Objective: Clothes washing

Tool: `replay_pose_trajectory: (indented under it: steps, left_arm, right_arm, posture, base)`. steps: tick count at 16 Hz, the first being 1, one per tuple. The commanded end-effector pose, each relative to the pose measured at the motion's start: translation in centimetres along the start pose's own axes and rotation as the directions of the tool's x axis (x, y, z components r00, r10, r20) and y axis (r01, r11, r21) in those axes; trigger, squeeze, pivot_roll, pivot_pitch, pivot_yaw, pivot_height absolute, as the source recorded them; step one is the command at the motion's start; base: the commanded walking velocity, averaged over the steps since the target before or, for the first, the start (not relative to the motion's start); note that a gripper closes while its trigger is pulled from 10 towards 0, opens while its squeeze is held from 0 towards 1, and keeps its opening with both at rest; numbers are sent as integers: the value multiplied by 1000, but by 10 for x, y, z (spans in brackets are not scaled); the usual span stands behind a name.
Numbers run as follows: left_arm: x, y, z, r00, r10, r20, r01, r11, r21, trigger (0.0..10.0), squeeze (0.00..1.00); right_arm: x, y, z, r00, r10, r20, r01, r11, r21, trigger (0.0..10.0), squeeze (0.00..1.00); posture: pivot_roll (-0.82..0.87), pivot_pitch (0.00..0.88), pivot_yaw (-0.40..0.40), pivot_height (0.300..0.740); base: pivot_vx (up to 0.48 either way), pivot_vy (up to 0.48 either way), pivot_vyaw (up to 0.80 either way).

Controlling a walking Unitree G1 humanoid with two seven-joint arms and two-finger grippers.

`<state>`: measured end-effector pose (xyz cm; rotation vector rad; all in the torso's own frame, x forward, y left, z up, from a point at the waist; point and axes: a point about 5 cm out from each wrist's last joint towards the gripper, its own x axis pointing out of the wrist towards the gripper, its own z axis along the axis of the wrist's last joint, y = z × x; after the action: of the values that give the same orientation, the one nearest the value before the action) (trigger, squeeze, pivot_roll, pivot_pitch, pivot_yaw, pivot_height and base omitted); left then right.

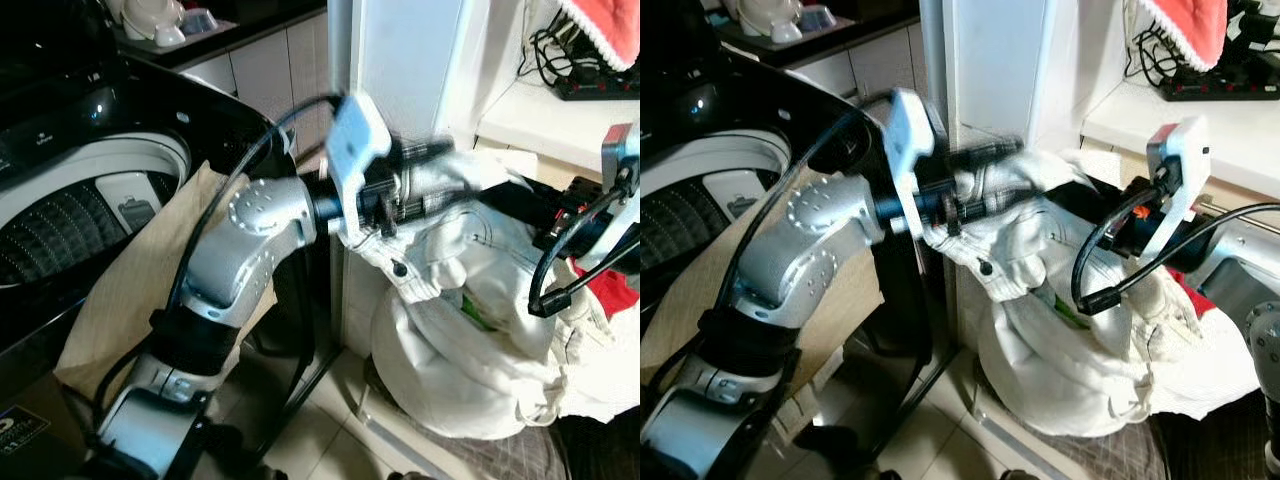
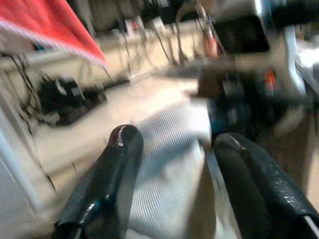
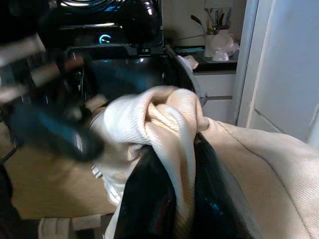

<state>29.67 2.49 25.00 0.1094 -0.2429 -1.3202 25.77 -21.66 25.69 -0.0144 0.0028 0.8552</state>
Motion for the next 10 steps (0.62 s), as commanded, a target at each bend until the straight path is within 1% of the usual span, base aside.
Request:
replay_pose_trajectory:
  steps: [1,2,5,6,7,8,10]
  left_arm:
    - [-2,0,-12,997,7,-78,-6,1000,21,10000,0]
    - [-4,1,-22,993,36,-114,-33,999,23,10000,0]
    - [-8,3,-28,988,42,-148,-44,999,-10,10000,0]
    - [-10,6,-29,985,69,-158,-71,997,-11,4667,0]
    - [-10,9,-30,983,88,-160,-90,996,0,1961,0]
    - [-11,11,-29,983,103,-155,-105,994,-3,0,0]
    - [-12,15,-29,979,126,-158,-127,992,-1,0,0]
  right_arm:
    - [0,6,18,998,45,51,-42,998,-51,0,0]
    - [0,7,20,997,53,53,-50,997,-52,0,0]
    - [1,6,21,997,51,55,-48,997,-53,0,0]
    - [1,6,22,997,52,57,-49,997,-53,0,0]
    - [1,6,22,997,52,57,-49,997,-53,0,0]
    - [1,6,22,997,52,56,-49,997,-54,0,0]
    - [1,6,22,997,53,56,-50,997,-53,0,0]
  posture:
    - [-166,0,85,740]
    - [-167,0,84,740]
    - [-166,0,83,740]
    - [-166,0,83,740]
    - [-166,0,84,740]
    - [-167,0,83,740]
    - [-167,0,84,740]
  base:
    - [0,0,0]
    - [0,0,0]
    - [0,0,0]
    - [0,0,0]
    - [0,0,0]
    - [0,0,0]
    - [0,0,0]
